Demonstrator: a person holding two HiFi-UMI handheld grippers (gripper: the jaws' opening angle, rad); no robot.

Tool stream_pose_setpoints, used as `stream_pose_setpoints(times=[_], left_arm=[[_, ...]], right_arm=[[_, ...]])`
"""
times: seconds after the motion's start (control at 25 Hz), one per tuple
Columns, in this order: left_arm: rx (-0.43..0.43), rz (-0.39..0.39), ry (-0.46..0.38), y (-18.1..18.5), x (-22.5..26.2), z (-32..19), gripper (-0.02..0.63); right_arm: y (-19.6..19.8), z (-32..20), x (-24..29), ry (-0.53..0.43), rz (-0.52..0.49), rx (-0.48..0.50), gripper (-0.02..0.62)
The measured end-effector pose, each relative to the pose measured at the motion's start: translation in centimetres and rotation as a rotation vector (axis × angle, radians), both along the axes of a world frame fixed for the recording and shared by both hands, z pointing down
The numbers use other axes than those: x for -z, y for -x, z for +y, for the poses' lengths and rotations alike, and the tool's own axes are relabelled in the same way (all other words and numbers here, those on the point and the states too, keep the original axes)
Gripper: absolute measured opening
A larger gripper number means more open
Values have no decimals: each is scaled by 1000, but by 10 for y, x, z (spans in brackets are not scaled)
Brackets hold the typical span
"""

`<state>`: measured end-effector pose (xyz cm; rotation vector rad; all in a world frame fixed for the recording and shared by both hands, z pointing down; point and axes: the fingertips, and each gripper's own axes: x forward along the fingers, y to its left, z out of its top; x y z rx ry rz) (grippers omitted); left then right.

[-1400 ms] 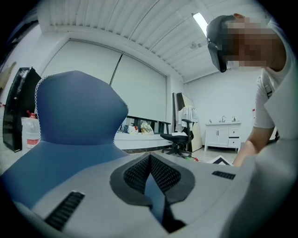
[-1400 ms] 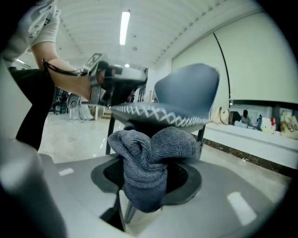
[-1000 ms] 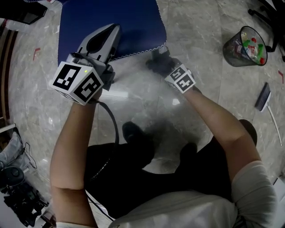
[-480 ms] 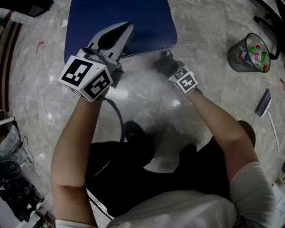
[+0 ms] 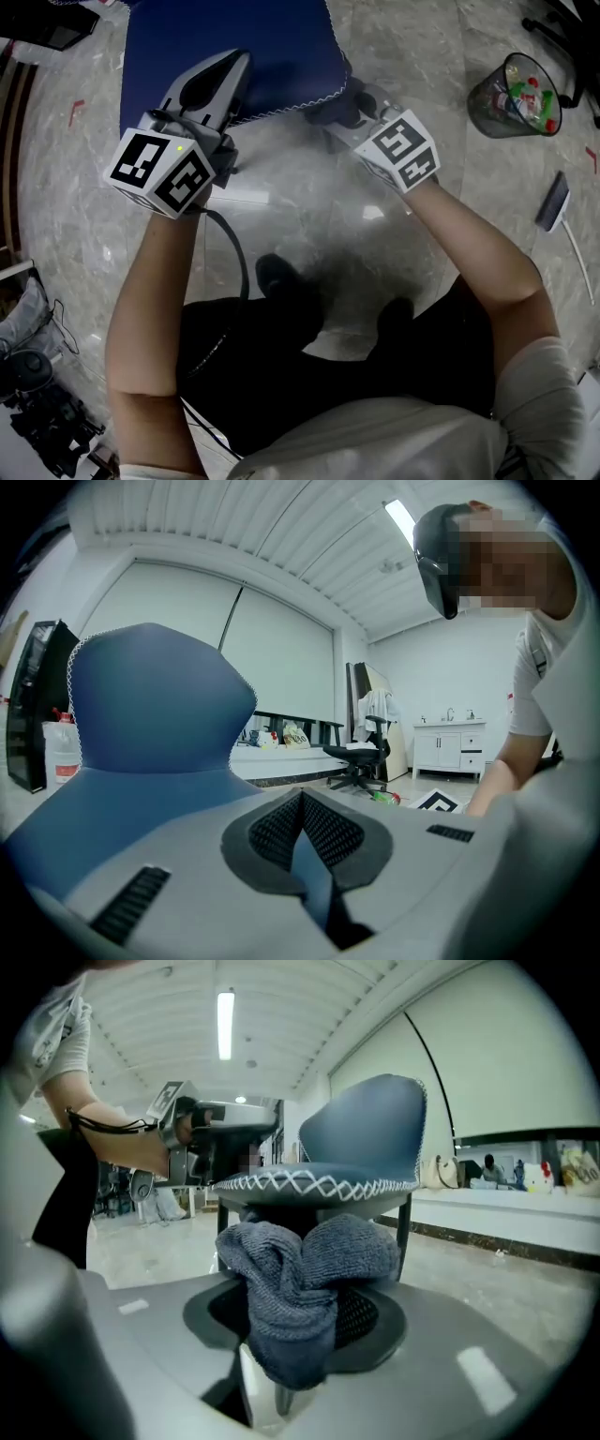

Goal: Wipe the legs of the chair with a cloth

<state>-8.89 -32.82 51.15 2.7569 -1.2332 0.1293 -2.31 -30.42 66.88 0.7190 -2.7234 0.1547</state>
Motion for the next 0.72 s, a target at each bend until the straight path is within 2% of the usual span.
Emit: stream_pose_setpoints(times=[0.12,0.4,0.6,0.72], left_arm=[[6,-15,6,-1,-1,1,6],[-1,-21,15,-3,-3,1,6],[-11,-25,0,-7,-5,4,6],[-17,-21,-1,-5,-5,3,5]], right_arm=[[0,3,-27,33,-20,-20,179],[2,16,-156,176,187,25,181],[-6,32,-247,426,306,-1,183],[-10,39,-274,514,339,-30,178]])
